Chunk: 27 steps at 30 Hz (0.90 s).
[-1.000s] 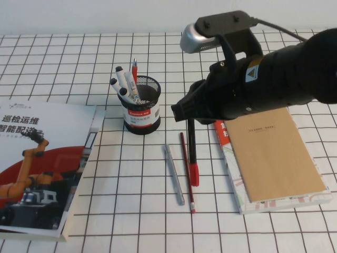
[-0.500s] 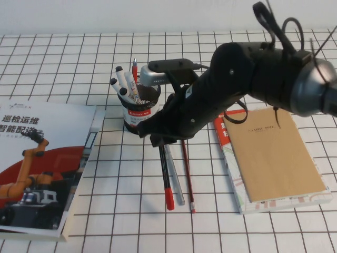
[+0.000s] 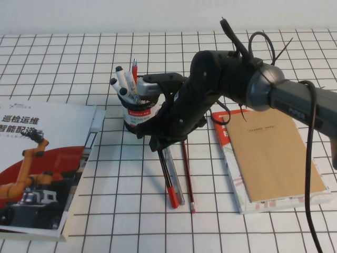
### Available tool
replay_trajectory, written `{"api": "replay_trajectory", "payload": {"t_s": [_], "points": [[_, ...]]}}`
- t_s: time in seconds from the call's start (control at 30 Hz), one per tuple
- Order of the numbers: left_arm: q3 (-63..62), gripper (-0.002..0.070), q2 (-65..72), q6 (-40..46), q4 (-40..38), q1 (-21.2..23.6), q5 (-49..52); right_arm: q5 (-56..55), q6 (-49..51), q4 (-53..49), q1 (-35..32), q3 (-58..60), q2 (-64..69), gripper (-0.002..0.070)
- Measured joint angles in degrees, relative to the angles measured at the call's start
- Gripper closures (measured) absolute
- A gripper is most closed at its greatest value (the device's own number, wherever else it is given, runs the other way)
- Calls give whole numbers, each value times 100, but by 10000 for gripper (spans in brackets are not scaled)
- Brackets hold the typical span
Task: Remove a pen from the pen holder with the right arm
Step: 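Take a marker out of the pen holder and lay it on the table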
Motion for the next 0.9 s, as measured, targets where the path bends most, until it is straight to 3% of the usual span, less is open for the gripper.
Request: {"api": "replay_trajectory", "payload": {"t_s": [0.47,0.73,0.9], "points": [[0,678,0,0,0,0,0,-126,0,44,-13,-101,244,616],[0,678,0,0,0,0,0,-177,38,-50,-13,-101,270,519],[0,678,0,0,0,0,0,-166,38,-62,-13,-101,293,501]]}}
